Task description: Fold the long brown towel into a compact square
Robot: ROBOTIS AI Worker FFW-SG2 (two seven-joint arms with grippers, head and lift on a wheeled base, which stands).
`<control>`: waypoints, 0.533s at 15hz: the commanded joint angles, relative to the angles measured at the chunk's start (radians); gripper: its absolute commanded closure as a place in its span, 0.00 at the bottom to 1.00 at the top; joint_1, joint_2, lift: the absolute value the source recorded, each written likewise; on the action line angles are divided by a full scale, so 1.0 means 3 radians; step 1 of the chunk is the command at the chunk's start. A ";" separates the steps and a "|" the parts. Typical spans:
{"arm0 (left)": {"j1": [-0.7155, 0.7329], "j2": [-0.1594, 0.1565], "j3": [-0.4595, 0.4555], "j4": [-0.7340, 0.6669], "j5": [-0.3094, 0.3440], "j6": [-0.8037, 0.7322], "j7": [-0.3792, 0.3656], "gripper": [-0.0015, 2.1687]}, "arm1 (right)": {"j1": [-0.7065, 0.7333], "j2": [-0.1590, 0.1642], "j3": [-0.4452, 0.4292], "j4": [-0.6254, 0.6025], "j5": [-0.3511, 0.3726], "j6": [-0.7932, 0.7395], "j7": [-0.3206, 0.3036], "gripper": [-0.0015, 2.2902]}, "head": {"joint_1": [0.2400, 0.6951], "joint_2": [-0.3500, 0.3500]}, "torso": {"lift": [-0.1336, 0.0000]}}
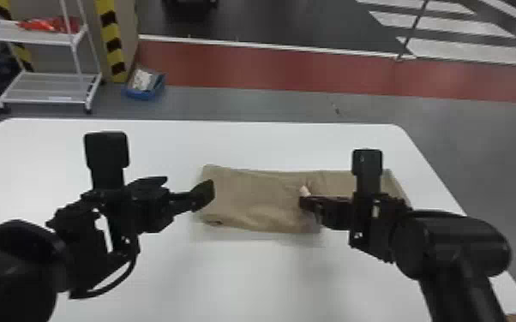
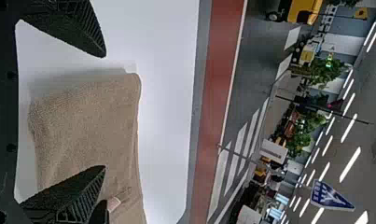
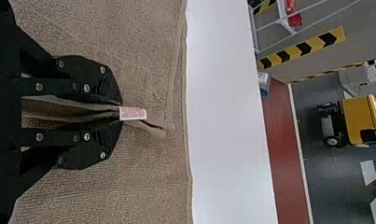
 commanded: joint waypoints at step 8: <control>0.0000 0.0000 0.0108 0.0031 0.0000 0.0000 -0.0004 0.01 | -0.0002 0.0185 -0.0067 -0.0670 -0.0232 -0.0003 0.0088 0.53 | 1.00 0.34 | 0.10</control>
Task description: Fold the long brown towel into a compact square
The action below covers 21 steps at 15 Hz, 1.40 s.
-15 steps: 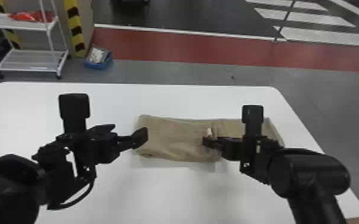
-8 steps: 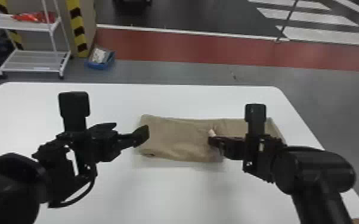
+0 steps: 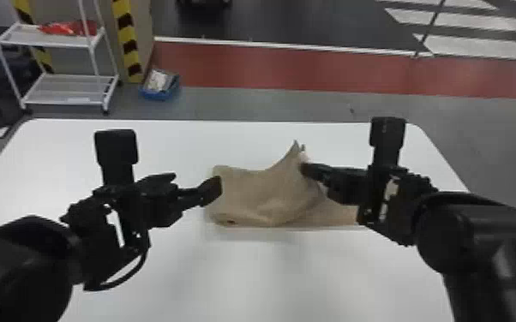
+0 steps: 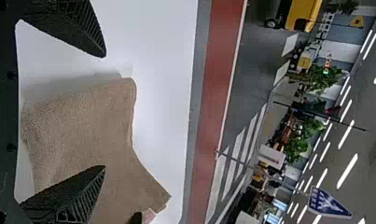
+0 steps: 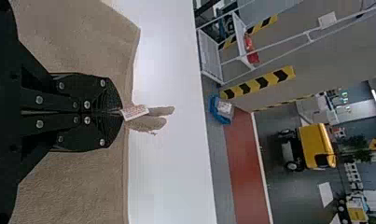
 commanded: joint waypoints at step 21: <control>-0.0129 -0.0036 -0.0206 0.0252 -0.0159 0.0000 -0.0066 0.01 | 0.0503 -0.0362 -0.1602 -0.0267 -0.1248 -0.0355 0.0265 0.53 | 1.00 0.08 | 0.10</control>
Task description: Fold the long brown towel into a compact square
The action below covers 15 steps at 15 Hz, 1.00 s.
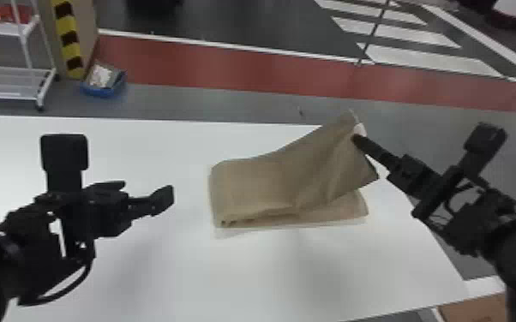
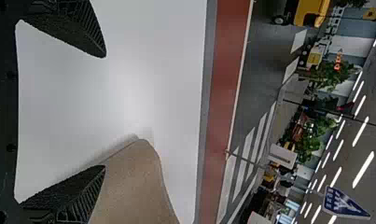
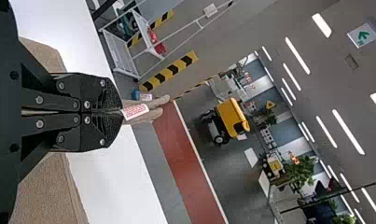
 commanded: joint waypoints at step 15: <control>0.0238 0.0036 -0.0072 -0.0143 -0.0115 0.0051 0.0040 0.02 | -0.0230 -0.0259 0.0024 0.1866 0.0477 -0.1137 0.0394 0.12 | 1.00 0.00 | 0.10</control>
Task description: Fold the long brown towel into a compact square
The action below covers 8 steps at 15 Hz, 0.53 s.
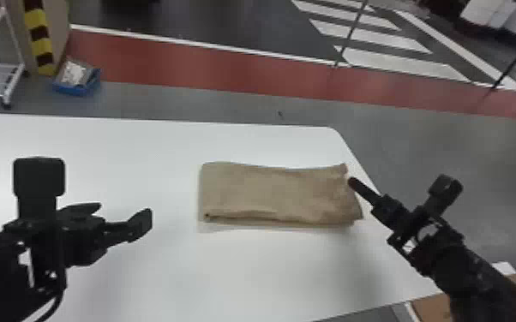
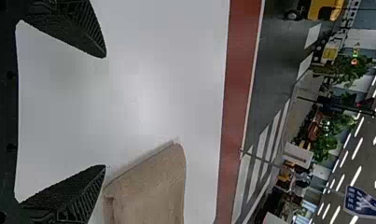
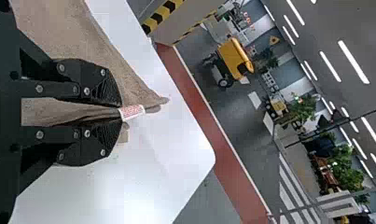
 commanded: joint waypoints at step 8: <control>0.0007 -0.0061 -0.0115 -0.0023 -0.0099 0.0075 0.0030 0.02 | 0.0206 -0.0048 -0.0259 -0.0041 -0.0026 -0.0146 0.0246 0.03 | 1.00 0.00 | 0.10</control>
